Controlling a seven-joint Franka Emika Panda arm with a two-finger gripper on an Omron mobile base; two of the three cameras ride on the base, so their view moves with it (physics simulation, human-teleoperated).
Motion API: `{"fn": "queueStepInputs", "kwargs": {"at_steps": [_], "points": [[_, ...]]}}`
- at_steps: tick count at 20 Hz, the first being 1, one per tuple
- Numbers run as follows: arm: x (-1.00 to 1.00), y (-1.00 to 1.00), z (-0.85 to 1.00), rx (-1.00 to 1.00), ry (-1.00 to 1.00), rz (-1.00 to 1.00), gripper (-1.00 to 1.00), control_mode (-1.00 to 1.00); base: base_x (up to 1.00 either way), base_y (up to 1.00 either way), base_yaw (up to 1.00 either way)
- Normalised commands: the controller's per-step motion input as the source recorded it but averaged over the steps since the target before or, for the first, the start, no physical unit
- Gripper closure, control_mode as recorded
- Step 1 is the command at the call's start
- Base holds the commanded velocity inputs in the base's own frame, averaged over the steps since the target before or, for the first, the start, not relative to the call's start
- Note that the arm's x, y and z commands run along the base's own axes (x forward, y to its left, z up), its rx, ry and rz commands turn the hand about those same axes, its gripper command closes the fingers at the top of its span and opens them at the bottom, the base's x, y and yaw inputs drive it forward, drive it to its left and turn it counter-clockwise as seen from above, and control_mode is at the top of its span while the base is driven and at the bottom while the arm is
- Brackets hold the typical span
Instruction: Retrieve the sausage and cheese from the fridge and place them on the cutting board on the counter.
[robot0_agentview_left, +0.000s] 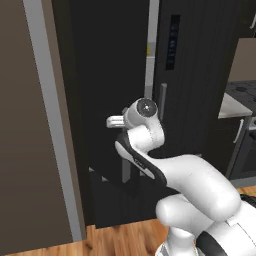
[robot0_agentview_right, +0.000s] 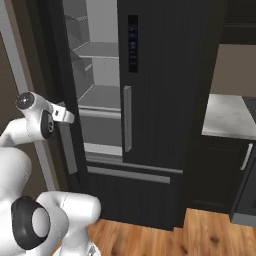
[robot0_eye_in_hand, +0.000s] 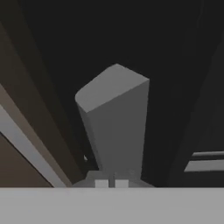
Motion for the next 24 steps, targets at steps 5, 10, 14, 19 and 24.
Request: {"fn": "queueStepInputs", "kwargs": {"at_steps": [5,10,14,19,24], "points": [[-0.66,-0.70,0.14,0.00,0.03,0.00,1.00,-1.00,0.00,0.00,0.00],[-0.42,-0.89,0.12,0.05,0.00,0.00,1.00,-1.00,0.00,0.00,0.00],[0.23,-0.88,0.14,0.10,0.00,-0.01,1.00,-1.00,0.00,0.00,0.00],[0.66,-0.42,0.34,0.12,0.03,-0.05,1.00,-1.00,0.00,0.00,0.00],[0.55,-0.07,0.09,0.14,0.08,-0.08,-1.00,-1.00,0.00,0.00,0.00]]}}
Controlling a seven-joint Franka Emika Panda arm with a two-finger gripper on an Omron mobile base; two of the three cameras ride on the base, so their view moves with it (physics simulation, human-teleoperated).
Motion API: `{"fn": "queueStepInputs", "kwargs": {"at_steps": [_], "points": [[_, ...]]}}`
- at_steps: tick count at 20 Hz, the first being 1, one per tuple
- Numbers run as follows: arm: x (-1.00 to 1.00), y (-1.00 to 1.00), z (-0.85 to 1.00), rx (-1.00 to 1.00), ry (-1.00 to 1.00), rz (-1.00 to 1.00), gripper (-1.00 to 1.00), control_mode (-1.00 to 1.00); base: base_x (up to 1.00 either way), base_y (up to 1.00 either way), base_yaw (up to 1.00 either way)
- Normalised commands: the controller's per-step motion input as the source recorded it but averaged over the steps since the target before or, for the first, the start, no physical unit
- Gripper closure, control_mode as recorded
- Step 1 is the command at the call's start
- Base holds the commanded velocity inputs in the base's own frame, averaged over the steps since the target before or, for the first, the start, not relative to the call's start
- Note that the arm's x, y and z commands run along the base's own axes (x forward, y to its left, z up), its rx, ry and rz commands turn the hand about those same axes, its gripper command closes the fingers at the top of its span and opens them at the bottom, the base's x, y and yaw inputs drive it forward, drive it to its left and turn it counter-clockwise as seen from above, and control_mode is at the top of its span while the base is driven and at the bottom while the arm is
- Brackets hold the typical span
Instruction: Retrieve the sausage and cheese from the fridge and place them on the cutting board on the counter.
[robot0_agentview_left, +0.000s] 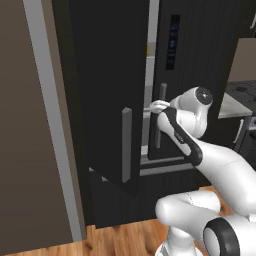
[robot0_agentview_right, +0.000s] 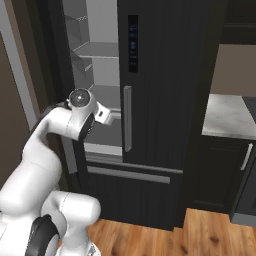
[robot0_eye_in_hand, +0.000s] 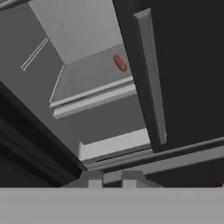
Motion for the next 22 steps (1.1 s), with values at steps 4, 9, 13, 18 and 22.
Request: {"fn": "queueStepInputs", "kwargs": {"at_steps": [4,9,13,18,22], "points": [[0.25,-0.12,0.03,0.22,0.09,-0.07,-1.00,-1.00,0.00,0.00,0.00],[0.13,-0.20,0.03,0.29,0.06,-0.11,-1.00,-1.00,0.00,0.00,0.00],[0.12,0.02,-0.05,0.31,0.00,-0.16,-1.00,-1.00,0.00,0.00,0.00],[0.80,0.05,-0.01,0.25,0.09,-0.18,-1.00,-1.00,0.00,0.00,0.00],[0.39,0.01,0.00,0.30,0.12,-0.15,-1.00,-1.00,0.00,0.00,0.00]]}}
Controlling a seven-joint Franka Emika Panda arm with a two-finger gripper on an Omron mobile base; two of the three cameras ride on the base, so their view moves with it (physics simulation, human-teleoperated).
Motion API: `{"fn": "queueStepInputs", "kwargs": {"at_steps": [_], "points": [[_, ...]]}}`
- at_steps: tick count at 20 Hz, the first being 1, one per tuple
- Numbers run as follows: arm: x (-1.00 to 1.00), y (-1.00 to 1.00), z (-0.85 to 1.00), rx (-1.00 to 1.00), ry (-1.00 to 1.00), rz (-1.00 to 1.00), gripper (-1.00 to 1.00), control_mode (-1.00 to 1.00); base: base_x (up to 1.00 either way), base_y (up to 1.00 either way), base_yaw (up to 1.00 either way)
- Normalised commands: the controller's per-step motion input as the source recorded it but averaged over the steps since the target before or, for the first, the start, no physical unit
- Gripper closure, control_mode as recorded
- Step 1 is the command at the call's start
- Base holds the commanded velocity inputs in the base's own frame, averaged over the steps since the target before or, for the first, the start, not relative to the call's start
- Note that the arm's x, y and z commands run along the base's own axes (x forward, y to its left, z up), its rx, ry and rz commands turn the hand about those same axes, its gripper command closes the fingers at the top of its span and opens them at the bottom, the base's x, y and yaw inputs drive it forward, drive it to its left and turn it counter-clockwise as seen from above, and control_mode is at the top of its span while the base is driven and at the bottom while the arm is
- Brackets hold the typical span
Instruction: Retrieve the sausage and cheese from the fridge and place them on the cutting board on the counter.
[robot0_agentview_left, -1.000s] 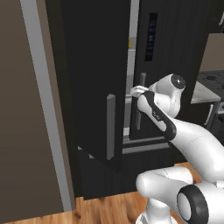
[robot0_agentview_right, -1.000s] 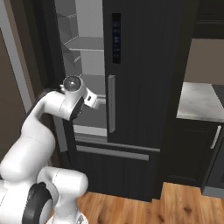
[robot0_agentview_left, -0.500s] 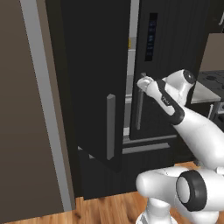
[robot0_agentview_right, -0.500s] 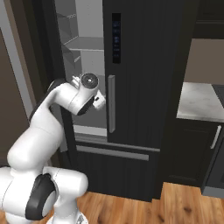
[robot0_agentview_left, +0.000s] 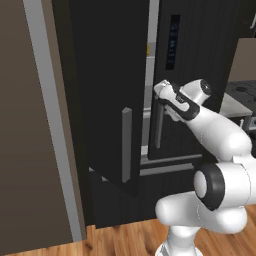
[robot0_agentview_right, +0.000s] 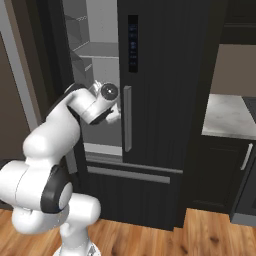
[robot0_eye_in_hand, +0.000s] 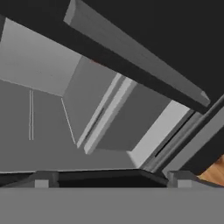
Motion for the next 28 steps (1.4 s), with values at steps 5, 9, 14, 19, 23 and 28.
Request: {"fn": "queueStepInputs", "kwargs": {"at_steps": [5,9,14,19,23,28], "points": [[0.00,0.12,0.00,0.30,0.14,-0.05,-1.00,-1.00,0.00,0.00,0.00],[0.00,0.36,0.00,0.26,0.08,0.00,-1.00,-1.00,0.00,0.00,0.00],[0.15,0.42,0.00,0.21,0.03,0.00,-1.00,-1.00,0.00,0.00,0.00],[0.01,0.40,0.00,0.07,0.00,0.01,-1.00,-1.00,0.00,0.00,0.00],[0.00,0.24,0.00,0.05,0.00,0.02,-1.00,-1.00,0.00,0.00,0.00],[-0.03,0.17,0.12,0.01,0.00,0.06,-1.00,-1.00,0.00,0.00,0.00]]}}
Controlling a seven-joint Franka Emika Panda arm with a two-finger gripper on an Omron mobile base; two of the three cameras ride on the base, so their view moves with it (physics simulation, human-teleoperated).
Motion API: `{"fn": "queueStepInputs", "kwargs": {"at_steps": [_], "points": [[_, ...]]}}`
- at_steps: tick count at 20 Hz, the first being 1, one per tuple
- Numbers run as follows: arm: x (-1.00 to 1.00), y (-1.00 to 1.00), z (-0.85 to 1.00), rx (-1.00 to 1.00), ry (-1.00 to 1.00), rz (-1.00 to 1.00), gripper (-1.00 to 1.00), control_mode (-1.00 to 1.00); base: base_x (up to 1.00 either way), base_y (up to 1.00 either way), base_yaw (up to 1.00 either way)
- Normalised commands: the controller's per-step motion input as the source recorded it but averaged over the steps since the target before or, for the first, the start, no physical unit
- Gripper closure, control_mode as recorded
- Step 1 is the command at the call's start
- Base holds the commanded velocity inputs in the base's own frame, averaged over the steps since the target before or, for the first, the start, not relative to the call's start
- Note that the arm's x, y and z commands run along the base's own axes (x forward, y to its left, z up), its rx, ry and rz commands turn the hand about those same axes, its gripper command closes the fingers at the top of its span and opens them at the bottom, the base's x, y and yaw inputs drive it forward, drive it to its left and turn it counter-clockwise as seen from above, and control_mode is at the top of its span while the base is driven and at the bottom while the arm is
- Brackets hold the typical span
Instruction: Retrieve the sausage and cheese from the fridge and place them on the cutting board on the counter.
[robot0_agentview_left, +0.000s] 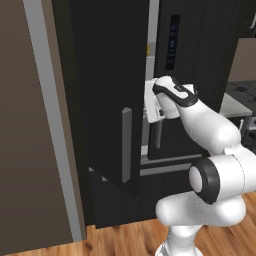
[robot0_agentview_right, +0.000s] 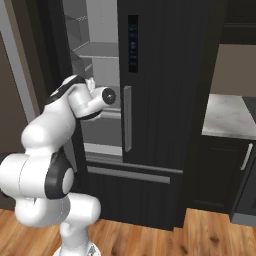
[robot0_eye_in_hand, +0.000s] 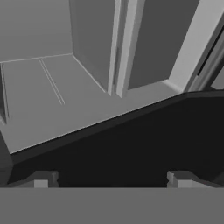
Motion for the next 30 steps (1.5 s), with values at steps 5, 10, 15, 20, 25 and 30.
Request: {"fn": "queueStepInputs", "kwargs": {"at_steps": [5,10,15,20,25,30], "points": [[-0.21,0.17,0.12,0.00,0.00,0.11,-1.00,-1.00,0.00,0.00,0.00],[-0.28,0.21,0.16,0.01,0.01,0.08,-1.00,-1.00,0.00,0.00,0.00],[-0.33,0.46,0.00,0.02,0.02,0.05,-1.00,-1.00,0.00,0.00,0.00],[-0.22,0.76,0.00,0.05,0.01,0.05,-1.00,-1.00,0.00,0.00,0.00],[-0.38,0.88,0.00,0.08,0.00,0.04,-1.00,-1.00,0.00,0.00,0.00],[-0.54,1.00,0.02,0.05,0.00,0.05,-1.00,-1.00,0.00,0.00,0.00]]}}
